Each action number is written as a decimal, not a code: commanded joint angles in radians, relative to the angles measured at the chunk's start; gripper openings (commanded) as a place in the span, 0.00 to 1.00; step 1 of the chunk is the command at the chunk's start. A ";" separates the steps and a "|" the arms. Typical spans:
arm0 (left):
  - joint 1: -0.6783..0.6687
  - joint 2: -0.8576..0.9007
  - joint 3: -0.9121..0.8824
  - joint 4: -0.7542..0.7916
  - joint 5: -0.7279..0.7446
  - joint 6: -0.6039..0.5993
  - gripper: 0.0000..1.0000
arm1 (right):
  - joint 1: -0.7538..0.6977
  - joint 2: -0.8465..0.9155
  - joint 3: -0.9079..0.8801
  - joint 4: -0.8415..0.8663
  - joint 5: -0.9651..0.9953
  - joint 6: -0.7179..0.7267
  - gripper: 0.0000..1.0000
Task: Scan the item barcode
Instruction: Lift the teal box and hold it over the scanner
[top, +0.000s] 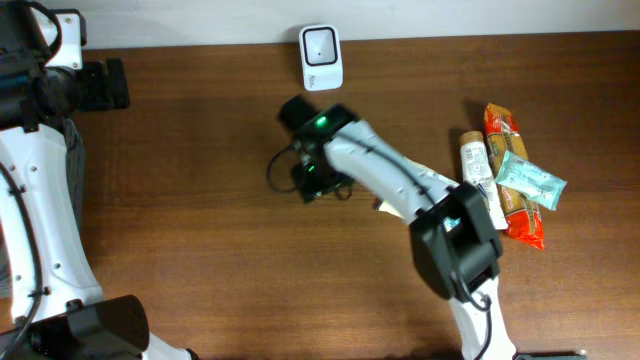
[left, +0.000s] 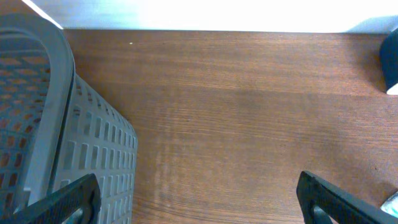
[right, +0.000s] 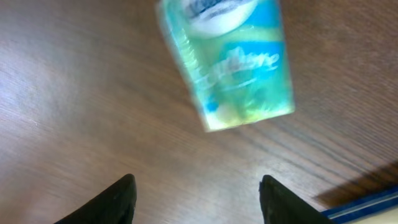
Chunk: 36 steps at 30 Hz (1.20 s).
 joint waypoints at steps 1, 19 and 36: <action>0.002 0.001 0.001 0.002 0.007 0.016 0.99 | -0.143 -0.023 0.010 0.040 -0.180 -0.006 0.58; 0.002 0.001 0.001 0.002 0.007 0.016 0.99 | -0.201 0.087 -0.204 0.323 -0.418 -0.076 0.19; 0.002 0.001 0.001 0.002 0.007 0.016 0.99 | -0.540 -0.247 -0.201 0.049 -1.153 -0.267 0.04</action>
